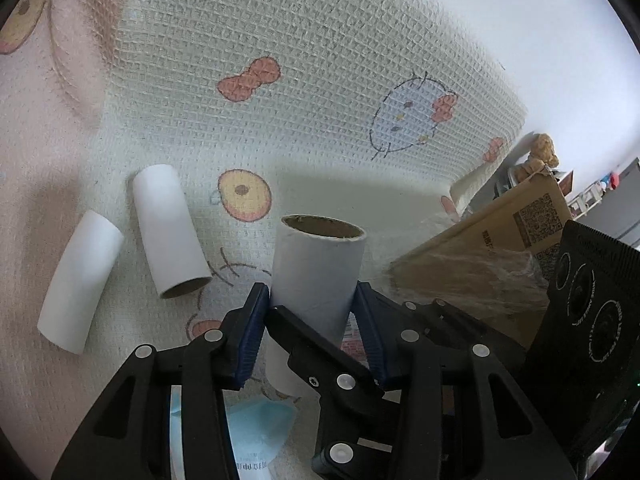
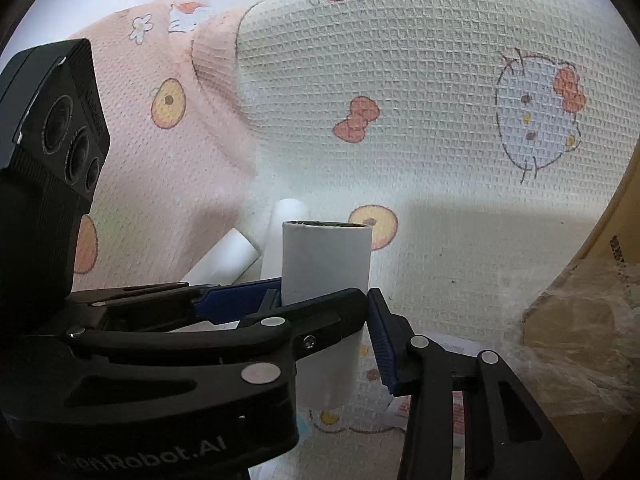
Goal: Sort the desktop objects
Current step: 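Lift the held tube with the left gripper and carry it to the cardboard box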
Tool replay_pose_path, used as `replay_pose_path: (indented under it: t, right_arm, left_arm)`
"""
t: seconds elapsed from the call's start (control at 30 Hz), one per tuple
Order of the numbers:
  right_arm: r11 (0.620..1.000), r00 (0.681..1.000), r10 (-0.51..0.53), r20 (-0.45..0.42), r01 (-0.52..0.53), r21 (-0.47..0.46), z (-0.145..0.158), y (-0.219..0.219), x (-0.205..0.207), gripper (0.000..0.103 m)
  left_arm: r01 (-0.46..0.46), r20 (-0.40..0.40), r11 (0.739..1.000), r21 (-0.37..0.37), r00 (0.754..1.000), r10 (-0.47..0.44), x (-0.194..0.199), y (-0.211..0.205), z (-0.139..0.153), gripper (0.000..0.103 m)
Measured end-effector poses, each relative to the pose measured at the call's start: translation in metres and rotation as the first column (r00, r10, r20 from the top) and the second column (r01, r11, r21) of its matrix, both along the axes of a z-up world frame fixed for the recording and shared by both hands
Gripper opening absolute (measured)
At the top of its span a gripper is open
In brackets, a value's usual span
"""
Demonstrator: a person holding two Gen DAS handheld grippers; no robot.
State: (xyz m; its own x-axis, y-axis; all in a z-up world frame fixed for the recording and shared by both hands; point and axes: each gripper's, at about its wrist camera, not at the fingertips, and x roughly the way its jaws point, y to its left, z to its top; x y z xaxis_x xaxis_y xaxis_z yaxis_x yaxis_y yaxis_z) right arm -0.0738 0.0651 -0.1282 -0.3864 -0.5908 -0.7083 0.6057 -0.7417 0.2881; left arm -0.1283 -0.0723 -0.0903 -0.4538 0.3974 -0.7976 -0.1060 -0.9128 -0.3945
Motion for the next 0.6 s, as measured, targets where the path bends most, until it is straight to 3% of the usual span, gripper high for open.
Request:
replay_pose_path:
  t: [0.27, 0.43, 0.6]
  right_arm:
    - [0.999, 0.998, 0.039, -0.049, -0.038, 0.022, 0.012, 0.005, 0.016, 0.040]
    - [0.996, 0.989, 0.084, -0.118, -0.080, 0.034, 0.038, 0.004, 0.037, 0.040]
    - [0.993, 0.984, 0.116, -0.133, -0.117, 0.001, 0.062, 0.006, 0.047, 0.040]
  left_arm:
    - [-0.032, -0.056, 0.999, 0.033, 0.998, 0.033, 0.024, -0.004, 0.016, 0.048]
    - [-0.076, -0.130, 0.995, 0.059, 0.988, 0.083, 0.051, -0.011, 0.043, 0.048]
    - [-0.091, -0.195, 0.996, 0.020, 0.976, 0.093, 0.065, -0.009, 0.072, 0.048]
